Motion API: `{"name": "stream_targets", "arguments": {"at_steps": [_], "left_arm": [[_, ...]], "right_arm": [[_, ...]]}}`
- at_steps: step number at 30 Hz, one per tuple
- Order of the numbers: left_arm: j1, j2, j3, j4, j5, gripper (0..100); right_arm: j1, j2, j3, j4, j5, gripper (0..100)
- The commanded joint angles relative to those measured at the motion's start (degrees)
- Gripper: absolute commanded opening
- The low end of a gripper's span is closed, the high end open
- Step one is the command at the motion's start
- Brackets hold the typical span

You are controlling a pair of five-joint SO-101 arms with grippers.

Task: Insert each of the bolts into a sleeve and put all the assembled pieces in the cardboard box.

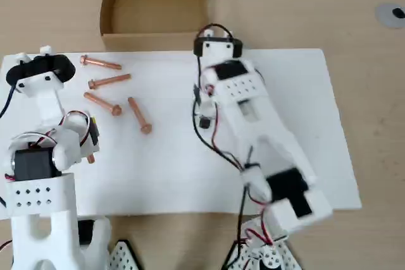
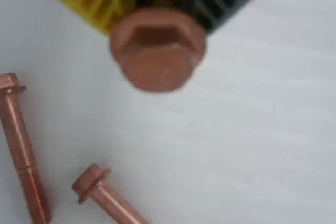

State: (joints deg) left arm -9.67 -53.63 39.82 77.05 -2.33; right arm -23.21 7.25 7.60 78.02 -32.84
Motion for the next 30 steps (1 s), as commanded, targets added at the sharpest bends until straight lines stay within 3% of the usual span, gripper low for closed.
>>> {"name": "stream_targets", "arguments": {"at_steps": [1,9,30], "left_arm": [[-1.14,-1.01,-0.44,-1.14,0.26,0],[-0.79,-1.01,-0.53,-1.14,0.26,0],[-0.88,-1.01,-3.52,-0.88,0.26,0]], "right_arm": [[-0.84,1.98,-8.22,3.6,-0.7,4.7],[-0.84,3.12,-7.96,4.84,-0.7,12.4],[-0.75,10.77,-7.78,2.99,-6.51,12.4]]}}
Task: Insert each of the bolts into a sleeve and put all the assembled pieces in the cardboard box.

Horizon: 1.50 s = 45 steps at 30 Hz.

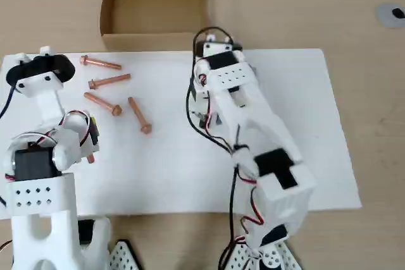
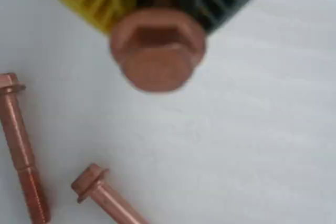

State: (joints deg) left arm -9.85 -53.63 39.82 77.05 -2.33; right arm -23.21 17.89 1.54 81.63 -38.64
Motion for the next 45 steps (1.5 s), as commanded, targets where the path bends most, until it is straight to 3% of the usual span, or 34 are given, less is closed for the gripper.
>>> {"name": "stream_targets", "arguments": {"at_steps": [1,8,25,36,45], "left_arm": [[-0.7,-1.01,-3.43,-0.88,0.35,0],[-0.62,-1.01,-3.16,-0.88,0.35,0],[-0.97,-1.01,-3.43,-0.88,0.35,0],[-1.05,-1.01,-3.52,-0.88,0.35,0],[-1.05,-1.01,-3.52,-0.88,0.35,0]], "right_arm": [[-0.75,0.57,-2.07,-0.62,-0.7,12.4],[-2.07,0.66,-4.53,-0.35,-0.88,12.4],[-3.74,1.1,-6.29,-0.09,-15.56,12.6],[-0.66,9.1,-6.64,-0.79,-14.95,12.7],[-0.84,9.45,-8.92,1.49,-10.29,12.4]]}}
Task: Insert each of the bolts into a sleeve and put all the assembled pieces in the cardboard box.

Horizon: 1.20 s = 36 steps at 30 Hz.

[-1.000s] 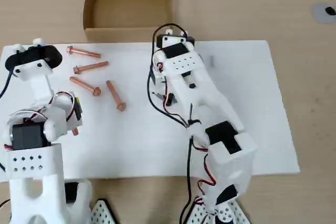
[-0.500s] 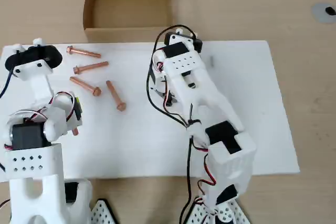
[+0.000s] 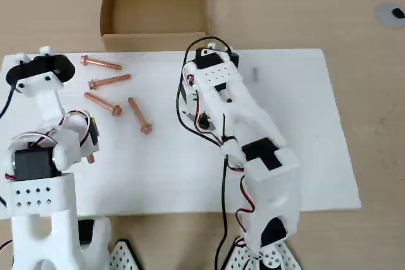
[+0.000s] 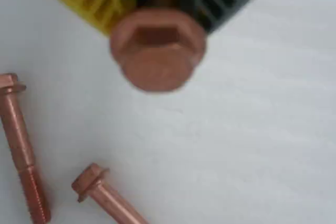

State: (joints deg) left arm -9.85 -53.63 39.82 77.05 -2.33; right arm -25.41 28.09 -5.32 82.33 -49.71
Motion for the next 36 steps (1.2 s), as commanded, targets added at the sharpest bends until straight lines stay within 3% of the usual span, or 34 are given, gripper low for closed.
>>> {"name": "stream_targets", "arguments": {"at_steps": [1,7,12,15,25,36], "left_arm": [[-1.05,-1.01,-3.52,-0.88,0.35,0],[-1.05,-1.01,-3.52,-0.88,0.35,0],[-1.05,-1.01,-3.6,-0.88,0.35,0],[-1.05,-1.01,-4.13,-0.79,0.35,0],[-1.05,-1.01,-7.38,-0.79,0.35,0],[-0.97,-1.01,-12.92,-1.05,0.09,0]], "right_arm": [[1.45,-0.84,-2.86,1.49,0.62,12.4],[1.27,-0.57,-6.73,5.54,0.88,11.8],[1.45,-0.84,-10.33,8.26,2.73,0.5],[1.19,-0.84,-13.58,11.08,6.51,0.9],[0.22,-1.19,-25.8,19.96,7.74,0.9],[-4.09,-21.58,-45.49,19.25,26.73,0.9]]}}
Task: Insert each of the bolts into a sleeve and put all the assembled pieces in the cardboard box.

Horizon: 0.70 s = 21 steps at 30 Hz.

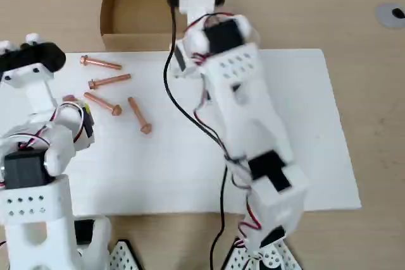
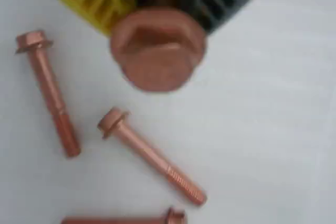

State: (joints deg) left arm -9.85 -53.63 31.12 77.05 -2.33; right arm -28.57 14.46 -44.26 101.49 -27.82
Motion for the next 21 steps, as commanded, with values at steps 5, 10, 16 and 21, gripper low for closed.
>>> {"name": "stream_targets", "arguments": {"at_steps": [5,10,16,21], "left_arm": [[-0.62,-1.01,-4.22,-1.14,0.18,0],[-1.05,-1.01,-4.13,-0.88,0.18,0],[-1.05,-1.01,-4.04,-0.88,0.26,0],[-1.05,-1.01,-3.96,-0.88,0.26,0]], "right_arm": [[-0.92,-11.12,2.24,0.97,13.1,0.9],[-0.92,-13.05,22.29,0.35,13.8,0.9],[-0.92,-14.9,35.74,-2.9,14.15,0.9],[-1.36,-14.9,44.44,-7.03,14.15,0.9]]}}
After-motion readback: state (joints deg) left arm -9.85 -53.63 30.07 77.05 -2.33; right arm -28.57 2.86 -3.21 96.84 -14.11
